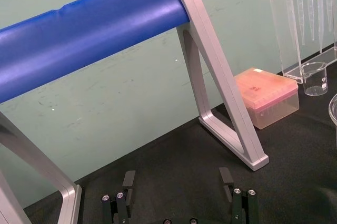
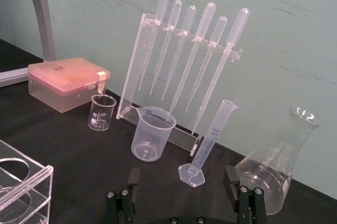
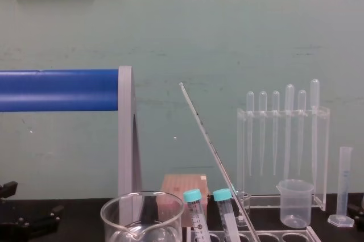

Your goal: Hold the thermometer with one hand and immerse one end into the beaker, then reinsert it into the test tube rack.

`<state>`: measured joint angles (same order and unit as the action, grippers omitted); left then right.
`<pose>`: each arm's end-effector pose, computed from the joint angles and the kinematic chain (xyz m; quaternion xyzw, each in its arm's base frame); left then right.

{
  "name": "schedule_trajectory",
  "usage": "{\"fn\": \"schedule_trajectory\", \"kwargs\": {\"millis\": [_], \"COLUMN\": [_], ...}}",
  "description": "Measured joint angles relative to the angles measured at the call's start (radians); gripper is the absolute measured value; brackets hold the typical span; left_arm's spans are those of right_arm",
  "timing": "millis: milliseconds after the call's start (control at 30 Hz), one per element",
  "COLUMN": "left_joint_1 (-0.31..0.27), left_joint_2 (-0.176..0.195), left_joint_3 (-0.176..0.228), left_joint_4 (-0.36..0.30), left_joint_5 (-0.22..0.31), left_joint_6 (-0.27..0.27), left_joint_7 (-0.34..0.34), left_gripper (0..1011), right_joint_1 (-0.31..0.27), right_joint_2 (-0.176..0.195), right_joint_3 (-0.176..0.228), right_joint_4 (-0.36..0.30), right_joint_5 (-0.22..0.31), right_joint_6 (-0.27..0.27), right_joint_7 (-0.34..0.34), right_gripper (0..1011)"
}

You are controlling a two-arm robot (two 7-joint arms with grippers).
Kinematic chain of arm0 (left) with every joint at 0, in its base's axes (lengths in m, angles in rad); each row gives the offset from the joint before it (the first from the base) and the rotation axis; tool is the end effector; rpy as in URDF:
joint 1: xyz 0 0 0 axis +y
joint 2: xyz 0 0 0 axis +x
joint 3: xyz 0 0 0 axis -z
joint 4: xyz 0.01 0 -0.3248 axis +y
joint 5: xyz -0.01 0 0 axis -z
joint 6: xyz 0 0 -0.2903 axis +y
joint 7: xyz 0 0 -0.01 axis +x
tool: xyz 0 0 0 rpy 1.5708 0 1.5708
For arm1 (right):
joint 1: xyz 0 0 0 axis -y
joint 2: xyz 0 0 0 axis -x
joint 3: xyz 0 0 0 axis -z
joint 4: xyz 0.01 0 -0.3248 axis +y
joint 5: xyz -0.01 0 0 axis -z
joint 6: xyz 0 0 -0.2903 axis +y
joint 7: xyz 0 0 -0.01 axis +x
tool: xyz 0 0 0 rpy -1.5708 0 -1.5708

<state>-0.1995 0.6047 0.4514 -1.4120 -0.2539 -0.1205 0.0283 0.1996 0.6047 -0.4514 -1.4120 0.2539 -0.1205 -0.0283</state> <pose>0.3463 0.1074 -0.3268 0.1415 -0.1325 0.5799 0.7913 0.3463 -0.1074 -0.3268 -0.1415 -0.1325 -0.5799 0.7913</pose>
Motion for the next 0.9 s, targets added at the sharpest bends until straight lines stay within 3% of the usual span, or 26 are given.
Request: {"fn": "schedule_trajectory", "kwargs": {"millis": [900], "left_joint_1": [0.000], "left_joint_2": [0.000], "left_joint_3": [0.000], "left_joint_4": [0.000], "left_joint_5": [0.000], "left_joint_6": [0.000], "left_joint_7": [0.000], "left_gripper": [1008], "right_joint_1": [0.000], "right_joint_2": [0.000], "right_joint_3": [0.000], "right_joint_4": [0.000], "right_joint_5": [0.000], "right_joint_6": [0.000], "right_joint_7": [0.000], "right_gripper": [1003]}}
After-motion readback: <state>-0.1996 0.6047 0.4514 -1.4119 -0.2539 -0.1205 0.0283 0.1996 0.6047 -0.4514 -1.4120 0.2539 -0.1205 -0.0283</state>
